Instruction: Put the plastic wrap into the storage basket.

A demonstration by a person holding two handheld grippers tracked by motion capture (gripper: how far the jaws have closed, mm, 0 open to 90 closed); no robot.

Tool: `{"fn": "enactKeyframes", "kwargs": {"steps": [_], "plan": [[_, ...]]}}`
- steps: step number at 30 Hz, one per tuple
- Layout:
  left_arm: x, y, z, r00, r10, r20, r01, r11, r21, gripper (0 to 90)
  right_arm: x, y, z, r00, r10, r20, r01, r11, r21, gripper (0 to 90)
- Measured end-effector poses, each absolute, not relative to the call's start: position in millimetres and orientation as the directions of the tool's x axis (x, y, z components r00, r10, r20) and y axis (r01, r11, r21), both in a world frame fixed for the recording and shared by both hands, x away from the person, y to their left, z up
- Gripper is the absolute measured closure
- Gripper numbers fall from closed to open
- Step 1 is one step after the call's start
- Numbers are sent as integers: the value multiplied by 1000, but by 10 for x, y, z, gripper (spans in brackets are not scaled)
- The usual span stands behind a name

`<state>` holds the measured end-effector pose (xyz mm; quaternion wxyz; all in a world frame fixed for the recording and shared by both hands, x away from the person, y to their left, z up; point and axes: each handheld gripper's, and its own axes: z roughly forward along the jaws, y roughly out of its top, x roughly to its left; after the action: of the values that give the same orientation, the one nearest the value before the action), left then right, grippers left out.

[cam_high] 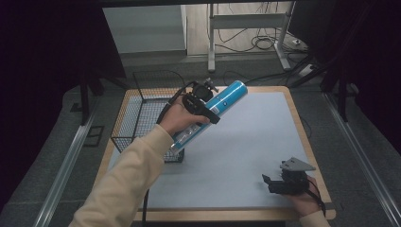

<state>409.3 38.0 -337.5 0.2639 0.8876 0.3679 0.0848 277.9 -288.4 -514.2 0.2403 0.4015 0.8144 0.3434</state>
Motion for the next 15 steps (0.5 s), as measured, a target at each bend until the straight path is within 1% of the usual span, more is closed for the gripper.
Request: {"fn": "enactKeyframes", "kwargs": {"steps": [15], "plan": [[4342, 522, -3313, 678, 733, -56, 632, -543, 554, 320, 2793, -2908, -5147, -552, 826, -112, 496, 433, 753, 107]]}}
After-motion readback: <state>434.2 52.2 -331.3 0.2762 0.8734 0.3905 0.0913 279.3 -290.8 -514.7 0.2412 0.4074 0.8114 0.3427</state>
